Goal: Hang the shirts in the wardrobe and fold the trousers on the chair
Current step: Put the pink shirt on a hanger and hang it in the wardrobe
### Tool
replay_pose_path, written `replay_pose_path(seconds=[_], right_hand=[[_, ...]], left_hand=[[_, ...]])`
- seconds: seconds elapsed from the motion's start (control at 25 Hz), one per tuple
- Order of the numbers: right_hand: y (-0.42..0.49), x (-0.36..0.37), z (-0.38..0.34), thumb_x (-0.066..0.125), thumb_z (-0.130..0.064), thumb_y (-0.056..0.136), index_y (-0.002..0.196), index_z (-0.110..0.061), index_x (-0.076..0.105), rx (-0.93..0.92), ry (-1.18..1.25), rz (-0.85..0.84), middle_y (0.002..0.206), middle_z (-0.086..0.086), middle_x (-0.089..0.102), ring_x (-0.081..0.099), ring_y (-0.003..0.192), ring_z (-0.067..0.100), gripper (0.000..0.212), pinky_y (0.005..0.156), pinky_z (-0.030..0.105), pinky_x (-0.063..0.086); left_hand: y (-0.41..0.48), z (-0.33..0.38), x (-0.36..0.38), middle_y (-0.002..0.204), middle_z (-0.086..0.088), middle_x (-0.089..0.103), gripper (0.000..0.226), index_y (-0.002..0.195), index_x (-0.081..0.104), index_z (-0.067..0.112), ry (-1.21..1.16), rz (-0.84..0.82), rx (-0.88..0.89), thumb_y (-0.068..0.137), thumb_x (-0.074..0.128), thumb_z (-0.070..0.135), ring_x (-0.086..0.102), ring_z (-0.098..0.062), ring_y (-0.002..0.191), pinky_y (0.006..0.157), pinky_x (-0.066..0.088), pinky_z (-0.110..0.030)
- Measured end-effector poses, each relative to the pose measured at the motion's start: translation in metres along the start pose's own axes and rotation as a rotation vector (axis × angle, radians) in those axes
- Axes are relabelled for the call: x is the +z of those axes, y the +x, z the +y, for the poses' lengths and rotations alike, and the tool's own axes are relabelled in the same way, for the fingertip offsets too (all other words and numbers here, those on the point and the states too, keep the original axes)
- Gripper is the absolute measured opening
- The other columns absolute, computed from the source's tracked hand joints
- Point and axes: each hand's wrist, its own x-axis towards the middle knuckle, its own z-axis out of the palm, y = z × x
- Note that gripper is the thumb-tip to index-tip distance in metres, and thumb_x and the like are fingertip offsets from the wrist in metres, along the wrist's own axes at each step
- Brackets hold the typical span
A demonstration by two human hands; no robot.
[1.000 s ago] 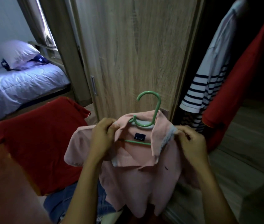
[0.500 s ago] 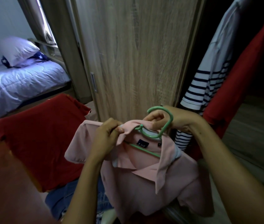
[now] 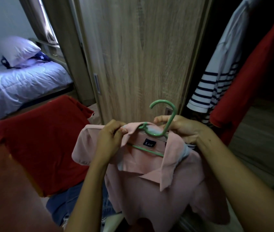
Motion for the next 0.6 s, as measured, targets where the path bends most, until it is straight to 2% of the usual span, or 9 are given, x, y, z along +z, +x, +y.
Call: replay_pose_path(seconds=[0.08, 0.16, 0.24, 0.32, 0.4, 0.48, 0.56, 0.6], right_hand=[[-0.012, 0.000, -0.008, 0.042, 0.017, 0.087, 0.093, -0.011, 0.065, -0.001, -0.211, 0.022, 0.084, 0.008, 0.064, 0.061, 0.073, 0.013, 0.037, 0.062, 0.021, 0.051], [-0.024, 0.003, -0.019, 0.046, 0.013, 0.085, 0.097, -0.007, 0.064, 0.015, -0.502, 0.093, 0.077, 0.004, 0.064, 0.058, 0.068, 0.010, 0.030, 0.057, 0.019, 0.047], [-0.033, 0.005, -0.027, 0.055, 0.004, 0.082, 0.086, -0.005, 0.068, 0.031, -0.870, 0.192, 0.066, 0.001, 0.058, 0.049, 0.060, 0.009, 0.016, 0.050, 0.018, 0.040], [-0.035, 0.001, -0.029, 0.060, 0.000, 0.079, 0.069, -0.008, 0.069, 0.079, -1.040, 0.299, 0.053, -0.004, 0.057, 0.049, 0.053, 0.008, 0.016, 0.048, 0.020, 0.042], [-0.036, 0.003, -0.028, 0.061, 0.003, 0.081, 0.069, -0.007, 0.072, 0.101, -0.957, 0.373, 0.055, 0.002, 0.063, 0.057, 0.055, 0.012, 0.018, 0.056, 0.026, 0.052], [-0.037, 0.003, -0.027, 0.057, 0.008, 0.084, 0.074, -0.001, 0.070, 0.079, -0.715, 0.417, 0.058, 0.007, 0.064, 0.060, 0.055, 0.014, 0.018, 0.055, 0.026, 0.056], [-0.038, 0.003, -0.027, 0.051, 0.011, 0.085, 0.077, -0.001, 0.067, 0.108, -0.363, 0.330, 0.061, 0.006, 0.067, 0.064, 0.057, 0.013, 0.022, 0.055, 0.026, 0.057], [-0.037, 0.000, -0.026, 0.049, 0.010, 0.083, 0.082, 0.000, 0.069, 0.134, -0.157, 0.258, 0.071, 0.009, 0.070, 0.068, 0.065, 0.016, 0.023, 0.061, 0.030, 0.059]], left_hand=[[0.001, -0.002, 0.001, 0.078, 0.009, 0.056, 0.012, 0.079, 0.061, 0.022, -0.009, 0.016, -0.014, 0.082, 0.050, 0.021, 0.054, 0.005, 0.075, 0.068, 0.038, -0.011], [0.001, -0.001, 0.004, 0.077, 0.009, 0.056, 0.012, 0.080, 0.062, 0.022, -0.014, 0.026, -0.013, 0.081, 0.050, 0.020, 0.053, 0.004, 0.074, 0.068, 0.038, -0.012], [0.002, -0.003, 0.006, 0.076, 0.010, 0.055, 0.011, 0.079, 0.062, 0.021, -0.011, 0.036, -0.008, 0.081, 0.051, 0.019, 0.052, 0.004, 0.072, 0.068, 0.038, -0.011], [0.002, -0.003, 0.007, 0.075, 0.011, 0.054, 0.010, 0.079, 0.062, 0.021, 0.007, 0.043, -0.004, 0.080, 0.052, 0.019, 0.050, 0.000, 0.070, 0.067, 0.036, -0.009], [0.002, -0.003, 0.008, 0.074, 0.011, 0.053, 0.009, 0.078, 0.061, 0.020, 0.016, 0.039, 0.000, 0.080, 0.052, 0.018, 0.049, 0.000, 0.070, 0.066, 0.035, -0.007], [0.000, -0.002, 0.007, 0.074, 0.011, 0.053, 0.010, 0.078, 0.061, 0.021, 0.030, 0.039, 0.018, 0.081, 0.052, 0.018, 0.050, 0.005, 0.070, 0.066, 0.035, -0.006], [0.001, -0.002, 0.003, 0.075, 0.012, 0.053, 0.010, 0.080, 0.061, 0.023, 0.031, 0.033, 0.017, 0.081, 0.052, 0.018, 0.051, 0.009, 0.072, 0.067, 0.035, -0.005], [0.001, -0.001, 0.003, 0.075, 0.012, 0.053, 0.010, 0.080, 0.061, 0.023, 0.029, 0.034, 0.017, 0.081, 0.052, 0.018, 0.051, 0.006, 0.072, 0.067, 0.035, -0.005]])
